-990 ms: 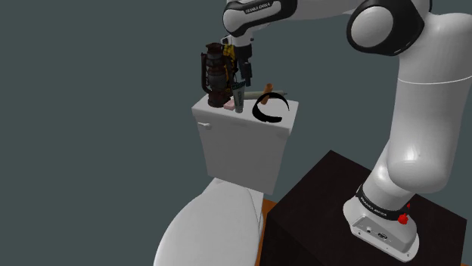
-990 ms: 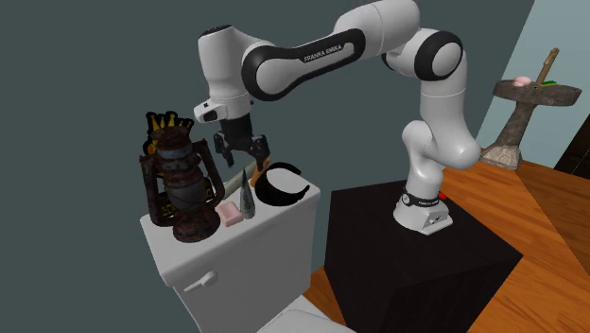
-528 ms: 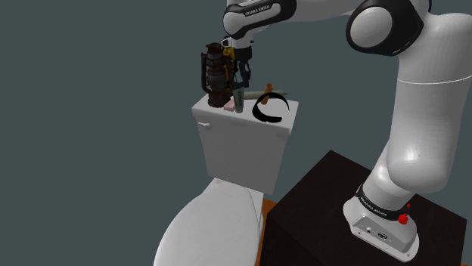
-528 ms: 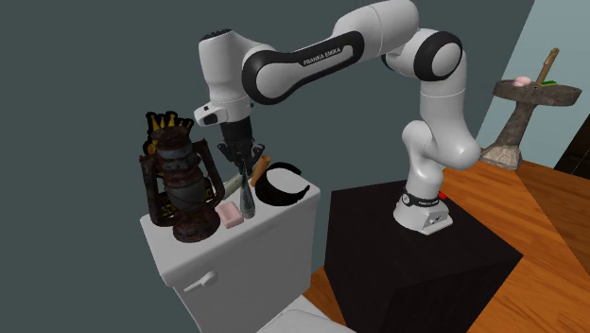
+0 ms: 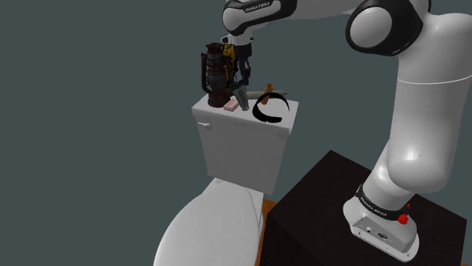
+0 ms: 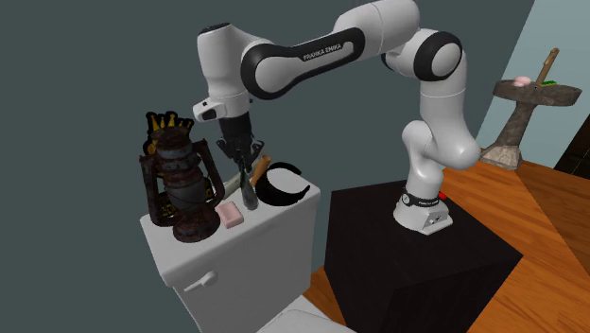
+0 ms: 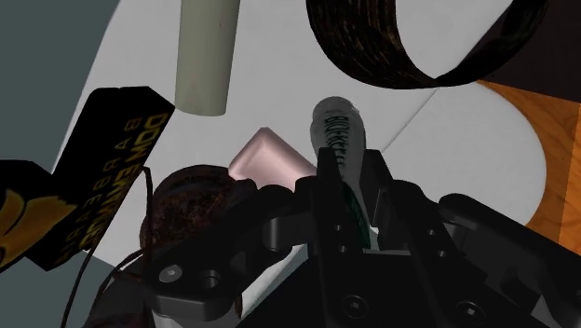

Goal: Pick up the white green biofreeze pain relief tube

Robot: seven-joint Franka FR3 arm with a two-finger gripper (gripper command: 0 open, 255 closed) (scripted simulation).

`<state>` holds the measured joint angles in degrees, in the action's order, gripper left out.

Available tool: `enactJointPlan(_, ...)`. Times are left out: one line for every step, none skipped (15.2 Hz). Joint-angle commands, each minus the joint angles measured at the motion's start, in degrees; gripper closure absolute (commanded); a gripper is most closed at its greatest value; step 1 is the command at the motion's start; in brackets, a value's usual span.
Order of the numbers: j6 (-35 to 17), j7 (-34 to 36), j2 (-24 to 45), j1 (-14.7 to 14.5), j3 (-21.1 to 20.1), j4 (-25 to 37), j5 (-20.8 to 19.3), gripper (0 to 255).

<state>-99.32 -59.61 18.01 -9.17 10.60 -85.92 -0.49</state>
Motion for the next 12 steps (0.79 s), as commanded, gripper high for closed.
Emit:
enactJointPlan(1.33, -0.07, -0.25, 0.02, 0.03, 1.09, -0.03, 255)
enactJointPlan(2.10, -0.11, -0.24, 0.04, 0.04, 1.86, -0.03, 255)
enactJointPlan(2.88, -0.14, -0.22, 0.06, 0.05, 2.66, -0.02, 255)
enactJointPlan(3.66, -0.18, -0.19, 0.08, 0.06, 3.48, -0.02, 255)
enactJointPlan(4.45, -0.22, -0.14, 0.10, 0.07, 4.32, -0.01, 255)
enactJointPlan(5.25, -0.26, -0.08, 0.13, 0.08, 5.18, 0.01, 255)
enactJointPlan(6.06, -0.30, 0.01, 0.16, 0.09, 6.08, 0.02, 255)
enactJointPlan(6.88, -0.34, 0.11, 0.19, 0.09, 6.99, 0.04, 255)
enactJointPlan(7.70, -0.39, 0.23, 0.23, 0.10, 7.94, 0.06, 255)
enactJointPlan(8.54, -0.44, 0.36, 0.26, 0.11, 8.91, 0.08, 255)
enactJointPlan(9.39, -0.49, 0.52, 0.31, 0.12, 9.92, 0.11, 255)
enactJointPlan(10.24, -0.54, 0.70, 0.35, 0.13, 10.95, 0.14, 255)
